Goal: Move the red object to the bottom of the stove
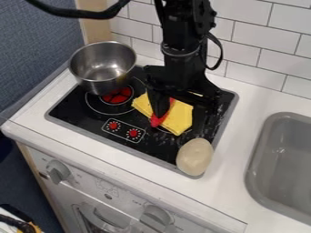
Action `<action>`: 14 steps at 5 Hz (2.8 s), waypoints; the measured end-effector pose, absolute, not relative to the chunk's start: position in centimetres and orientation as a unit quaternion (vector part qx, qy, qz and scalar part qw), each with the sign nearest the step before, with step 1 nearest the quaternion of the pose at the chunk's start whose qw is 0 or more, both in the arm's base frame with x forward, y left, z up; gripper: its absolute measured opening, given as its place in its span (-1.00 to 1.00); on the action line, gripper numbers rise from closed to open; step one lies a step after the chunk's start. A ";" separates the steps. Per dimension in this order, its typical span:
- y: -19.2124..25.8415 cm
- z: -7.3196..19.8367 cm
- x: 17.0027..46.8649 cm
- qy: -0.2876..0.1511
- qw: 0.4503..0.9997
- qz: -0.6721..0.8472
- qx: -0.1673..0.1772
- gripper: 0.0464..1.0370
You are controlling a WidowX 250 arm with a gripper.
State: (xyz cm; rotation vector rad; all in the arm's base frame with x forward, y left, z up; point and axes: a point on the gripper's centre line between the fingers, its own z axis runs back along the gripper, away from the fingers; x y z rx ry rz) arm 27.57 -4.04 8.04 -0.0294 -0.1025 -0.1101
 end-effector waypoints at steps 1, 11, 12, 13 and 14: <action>-4.0 7.2 27.4 -0.037 0.998 -0.055 -0.014 0.94; 1.6 2.2 35.2 -0.015 0.999 0.006 0.036 -0.38; 1.3 2.1 34.9 -0.005 1.000 0.001 0.026 -0.38; 1.3 5.7 34.8 -0.045 0.999 0.002 0.018 -0.38; 2.9 7.5 32.8 -0.063 0.998 0.015 0.009 -0.38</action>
